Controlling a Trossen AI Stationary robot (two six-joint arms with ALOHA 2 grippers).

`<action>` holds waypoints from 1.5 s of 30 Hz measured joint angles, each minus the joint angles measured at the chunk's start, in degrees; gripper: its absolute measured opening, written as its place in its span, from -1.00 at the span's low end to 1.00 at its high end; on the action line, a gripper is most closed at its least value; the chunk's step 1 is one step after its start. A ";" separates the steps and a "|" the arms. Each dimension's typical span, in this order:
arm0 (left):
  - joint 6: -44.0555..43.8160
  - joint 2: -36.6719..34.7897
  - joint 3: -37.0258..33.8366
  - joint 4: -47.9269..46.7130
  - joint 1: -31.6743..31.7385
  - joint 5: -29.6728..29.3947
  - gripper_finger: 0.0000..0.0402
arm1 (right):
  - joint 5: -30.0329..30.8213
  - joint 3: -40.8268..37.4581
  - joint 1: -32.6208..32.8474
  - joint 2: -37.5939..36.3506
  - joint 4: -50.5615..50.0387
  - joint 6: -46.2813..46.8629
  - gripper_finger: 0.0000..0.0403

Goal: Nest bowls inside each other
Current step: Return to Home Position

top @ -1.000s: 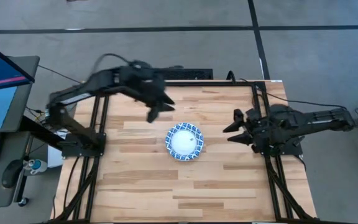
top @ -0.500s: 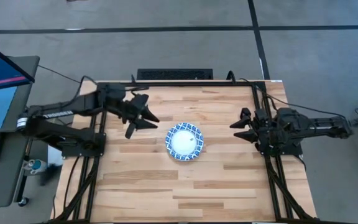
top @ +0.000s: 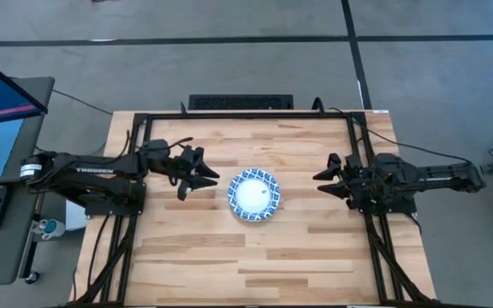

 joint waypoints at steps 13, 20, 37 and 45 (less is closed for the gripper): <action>-0.33 0.00 -10.28 14.79 0.05 -2.55 -0.39 | -3.39 -8.26 0.11 0.00 10.62 -1.26 0.10; 0.10 0.00 -10.55 15.38 0.05 -0.24 -0.39 | -4.62 -10.79 0.10 0.00 13.28 -0.27 0.10; -23.87 -6.66 -10.55 15.53 -0.01 15.49 -0.39 | -4.51 -10.89 0.11 -0.02 14.30 -1.46 0.10; -22.56 -19.83 -10.55 17.67 -0.25 23.17 -0.39 | -4.51 -10.89 0.11 -0.02 14.28 -1.47 0.10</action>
